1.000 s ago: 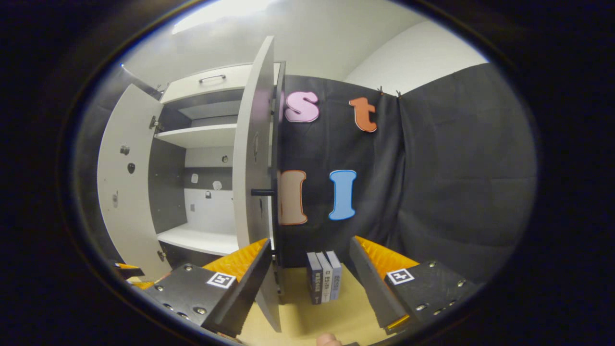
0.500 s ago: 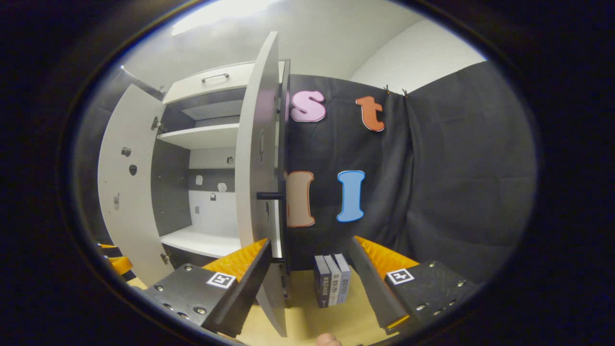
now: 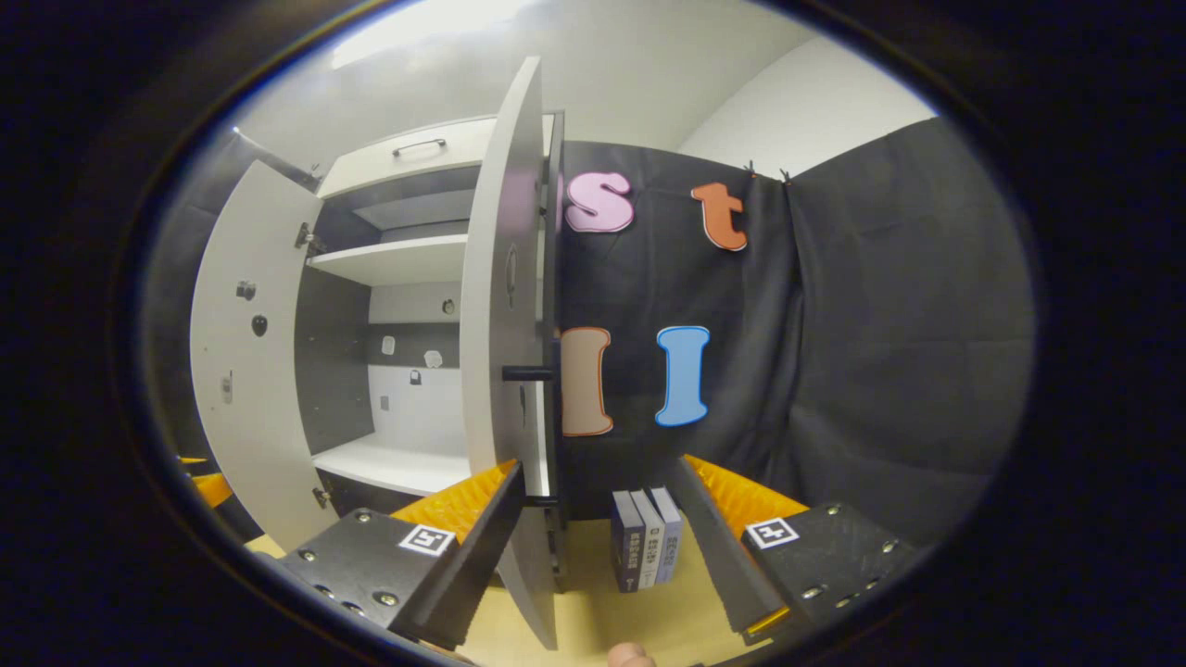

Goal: Grasp the bottle in the cabinet with the left hand and place it on the coaster, then close the right door with the right hand and the left door with the left hand.

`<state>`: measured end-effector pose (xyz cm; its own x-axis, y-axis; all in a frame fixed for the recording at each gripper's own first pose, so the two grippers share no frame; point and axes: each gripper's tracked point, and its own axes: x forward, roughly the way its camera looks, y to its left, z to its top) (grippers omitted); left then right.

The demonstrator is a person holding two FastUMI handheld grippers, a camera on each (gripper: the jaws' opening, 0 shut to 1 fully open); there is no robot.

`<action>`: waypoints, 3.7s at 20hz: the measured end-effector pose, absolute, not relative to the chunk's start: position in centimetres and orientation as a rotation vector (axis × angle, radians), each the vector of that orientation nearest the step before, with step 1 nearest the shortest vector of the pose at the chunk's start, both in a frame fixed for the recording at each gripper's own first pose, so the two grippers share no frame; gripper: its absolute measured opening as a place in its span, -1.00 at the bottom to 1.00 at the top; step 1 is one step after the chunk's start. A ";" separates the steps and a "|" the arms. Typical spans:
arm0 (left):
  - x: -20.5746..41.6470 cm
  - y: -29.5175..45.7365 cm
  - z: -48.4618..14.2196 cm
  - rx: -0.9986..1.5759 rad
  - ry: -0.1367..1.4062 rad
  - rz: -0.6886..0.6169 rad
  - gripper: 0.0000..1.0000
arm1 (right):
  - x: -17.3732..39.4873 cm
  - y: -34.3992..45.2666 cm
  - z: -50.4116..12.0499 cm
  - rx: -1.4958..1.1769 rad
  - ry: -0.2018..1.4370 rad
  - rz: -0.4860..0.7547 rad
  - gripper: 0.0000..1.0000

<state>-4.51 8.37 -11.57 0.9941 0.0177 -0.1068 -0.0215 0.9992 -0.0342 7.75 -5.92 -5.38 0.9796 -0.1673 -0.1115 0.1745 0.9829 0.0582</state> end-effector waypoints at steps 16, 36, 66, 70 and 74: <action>-3.9 10.7 -10.8 -0.042 0.088 0.055 0.84 | 7.8 -5.0 -5.3 0.049 0.109 -0.170 0.97; -5.2 13.0 -10.8 -0.064 0.077 0.117 0.84 | 9.2 0.6 -5.3 0.057 0.114 -0.044 0.97; -10.1 20.3 -11.5 -0.102 0.070 0.303 0.84 | 11.4 14.6 -5.0 0.096 0.131 0.252 0.97; -10.0 21.1 -11.7 -0.112 0.072 0.321 0.84 | 11.5 16.6 -4.7 0.109 0.126 0.293 0.97; -9.9 21.4 -11.7 -0.108 0.067 0.332 0.84 | 11.3 17.6 -4.8 0.106 0.127 0.316 0.97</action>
